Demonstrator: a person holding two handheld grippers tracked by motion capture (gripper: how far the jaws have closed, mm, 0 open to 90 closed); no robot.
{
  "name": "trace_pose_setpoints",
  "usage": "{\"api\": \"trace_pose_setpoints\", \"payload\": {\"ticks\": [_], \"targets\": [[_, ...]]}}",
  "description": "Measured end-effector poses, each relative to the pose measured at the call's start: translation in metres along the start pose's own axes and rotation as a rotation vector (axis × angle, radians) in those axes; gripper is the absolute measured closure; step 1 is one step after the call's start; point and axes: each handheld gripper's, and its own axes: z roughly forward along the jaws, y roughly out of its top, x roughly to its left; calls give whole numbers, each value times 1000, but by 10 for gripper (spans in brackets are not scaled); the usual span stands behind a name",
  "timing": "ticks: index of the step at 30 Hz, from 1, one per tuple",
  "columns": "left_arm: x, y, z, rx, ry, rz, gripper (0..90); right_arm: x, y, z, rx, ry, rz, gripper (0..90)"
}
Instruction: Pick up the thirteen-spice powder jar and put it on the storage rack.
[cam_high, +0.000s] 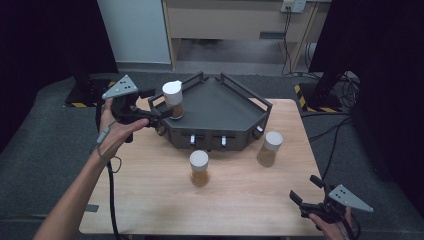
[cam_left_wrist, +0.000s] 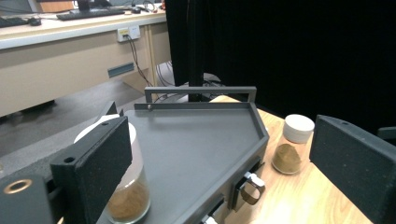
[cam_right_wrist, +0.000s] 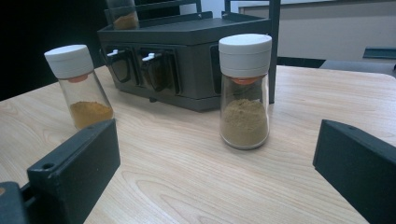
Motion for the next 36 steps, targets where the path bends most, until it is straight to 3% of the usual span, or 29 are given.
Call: {"api": "trace_pose_setpoints", "payload": {"ticks": [9,20,31,36], "targets": [[-11,-17,-20,-17,-10,17,45,0,0,0,2,0,-1,12],[-34,-44,-40,-18,3,72,45,1,1,0,4,-2,-2,12],[-49,-73,-48,-17,31,72,44,1,1,0,4,-2,-3,12],[-54,-90,-50,-22,40,51,44,1,1,0,3,-2,-5,12]]}}
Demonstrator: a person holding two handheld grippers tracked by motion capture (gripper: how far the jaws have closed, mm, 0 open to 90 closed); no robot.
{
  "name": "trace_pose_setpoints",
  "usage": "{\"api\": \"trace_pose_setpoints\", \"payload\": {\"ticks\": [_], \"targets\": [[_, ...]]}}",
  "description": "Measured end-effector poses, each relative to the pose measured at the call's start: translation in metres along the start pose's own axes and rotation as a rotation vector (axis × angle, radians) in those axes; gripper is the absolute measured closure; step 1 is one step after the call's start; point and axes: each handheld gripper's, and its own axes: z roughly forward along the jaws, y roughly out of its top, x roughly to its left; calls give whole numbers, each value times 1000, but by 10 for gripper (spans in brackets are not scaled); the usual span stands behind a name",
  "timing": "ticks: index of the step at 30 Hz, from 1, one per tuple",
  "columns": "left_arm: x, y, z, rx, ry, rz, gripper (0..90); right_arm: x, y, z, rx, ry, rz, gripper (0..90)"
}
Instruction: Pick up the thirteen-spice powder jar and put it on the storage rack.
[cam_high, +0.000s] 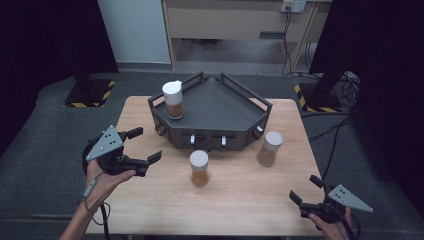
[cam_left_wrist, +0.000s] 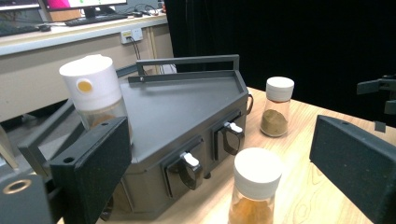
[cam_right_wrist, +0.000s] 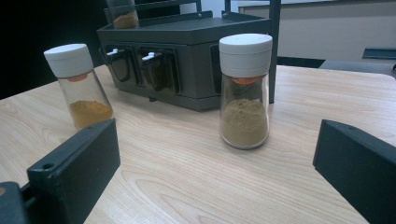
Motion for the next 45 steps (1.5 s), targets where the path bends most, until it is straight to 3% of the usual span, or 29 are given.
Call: {"api": "trace_pose_setpoints", "payload": {"ticks": [27,45], "targets": [[-25,-65,-10,30,103,-57,44,0,0,0,0,-1,-1,12],[-31,-98,-15,31,114,-109,41,1,0,0,0,-1,-2,12]]}}
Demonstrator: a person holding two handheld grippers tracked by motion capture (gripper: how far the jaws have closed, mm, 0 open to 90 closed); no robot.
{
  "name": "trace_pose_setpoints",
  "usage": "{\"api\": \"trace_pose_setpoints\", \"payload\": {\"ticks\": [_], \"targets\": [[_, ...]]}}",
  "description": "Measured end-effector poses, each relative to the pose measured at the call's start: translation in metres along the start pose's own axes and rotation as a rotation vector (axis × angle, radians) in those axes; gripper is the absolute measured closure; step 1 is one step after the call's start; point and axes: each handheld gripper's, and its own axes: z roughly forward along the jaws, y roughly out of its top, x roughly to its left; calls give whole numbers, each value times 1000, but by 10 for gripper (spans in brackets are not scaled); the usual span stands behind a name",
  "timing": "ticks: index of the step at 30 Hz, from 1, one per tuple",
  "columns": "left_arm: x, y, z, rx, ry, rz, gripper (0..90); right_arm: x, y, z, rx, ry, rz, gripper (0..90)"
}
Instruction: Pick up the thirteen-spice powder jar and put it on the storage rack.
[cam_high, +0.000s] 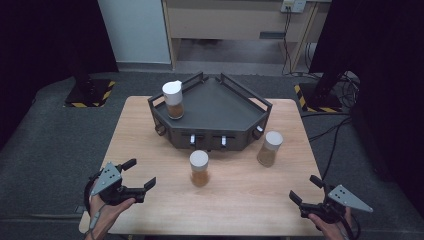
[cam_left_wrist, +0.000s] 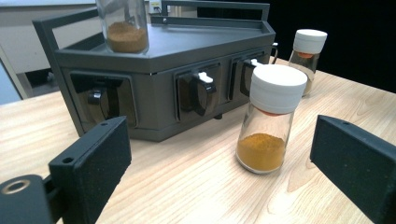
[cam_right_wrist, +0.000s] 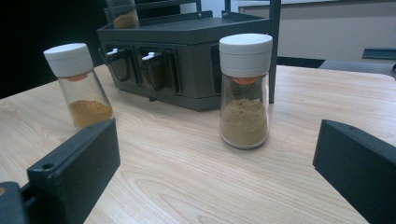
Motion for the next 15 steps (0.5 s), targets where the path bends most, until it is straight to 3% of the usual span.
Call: {"api": "trace_pose_setpoints", "payload": {"ticks": [15], "targets": [[-1,-16,1,-3,-8,5,41,0,0,0,-1,0,-1,12]]}}
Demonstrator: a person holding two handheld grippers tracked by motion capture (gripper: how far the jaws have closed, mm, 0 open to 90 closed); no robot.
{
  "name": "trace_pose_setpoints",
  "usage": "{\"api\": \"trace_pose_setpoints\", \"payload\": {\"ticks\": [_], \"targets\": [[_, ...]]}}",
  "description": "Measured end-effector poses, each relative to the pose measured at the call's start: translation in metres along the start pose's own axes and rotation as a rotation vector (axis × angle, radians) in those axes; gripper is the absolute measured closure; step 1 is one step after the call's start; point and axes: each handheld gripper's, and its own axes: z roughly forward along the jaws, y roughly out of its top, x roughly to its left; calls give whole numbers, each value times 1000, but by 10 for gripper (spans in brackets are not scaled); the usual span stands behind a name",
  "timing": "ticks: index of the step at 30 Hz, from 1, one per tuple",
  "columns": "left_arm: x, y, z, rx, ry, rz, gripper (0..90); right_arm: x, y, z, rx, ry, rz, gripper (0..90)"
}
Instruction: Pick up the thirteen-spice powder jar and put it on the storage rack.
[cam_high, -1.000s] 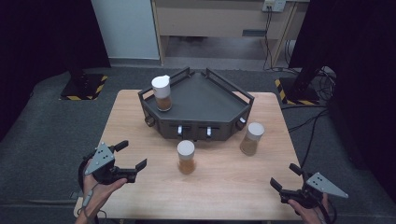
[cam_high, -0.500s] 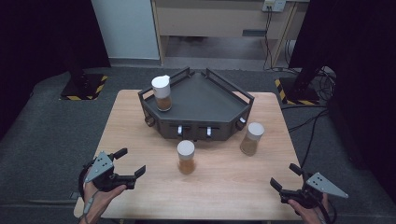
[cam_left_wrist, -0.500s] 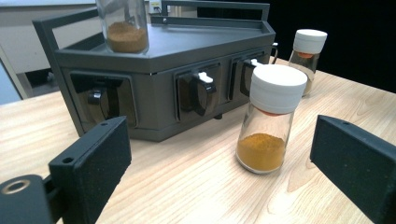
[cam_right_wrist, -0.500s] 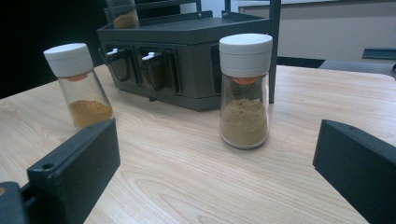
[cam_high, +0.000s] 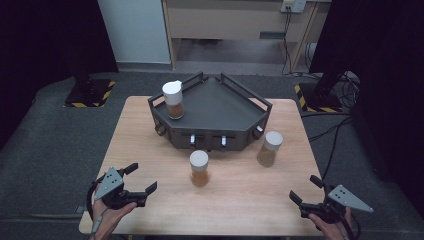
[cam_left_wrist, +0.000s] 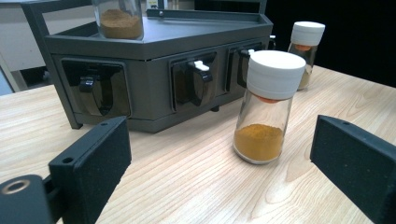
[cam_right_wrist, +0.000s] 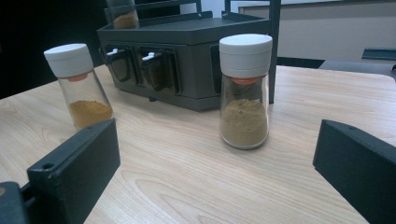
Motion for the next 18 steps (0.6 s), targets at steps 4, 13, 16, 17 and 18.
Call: {"api": "trace_pose_setpoints", "payload": {"ticks": [4,13,16,17,18], "targets": [[1,-5,-1,-5,-6,1,40,0,0,0,-1,0,1,12],[7,-11,1,4,-39,5,36,0,0,0,-3,-1,4,12],[8,-11,1,4,-50,17,36,0,0,0,-4,-1,3,12],[9,-12,1,-2,-58,16,35,0,0,0,-4,-2,5,12],[10,-12,0,-6,-70,14,33,0,0,0,-3,-2,6,12]]}}
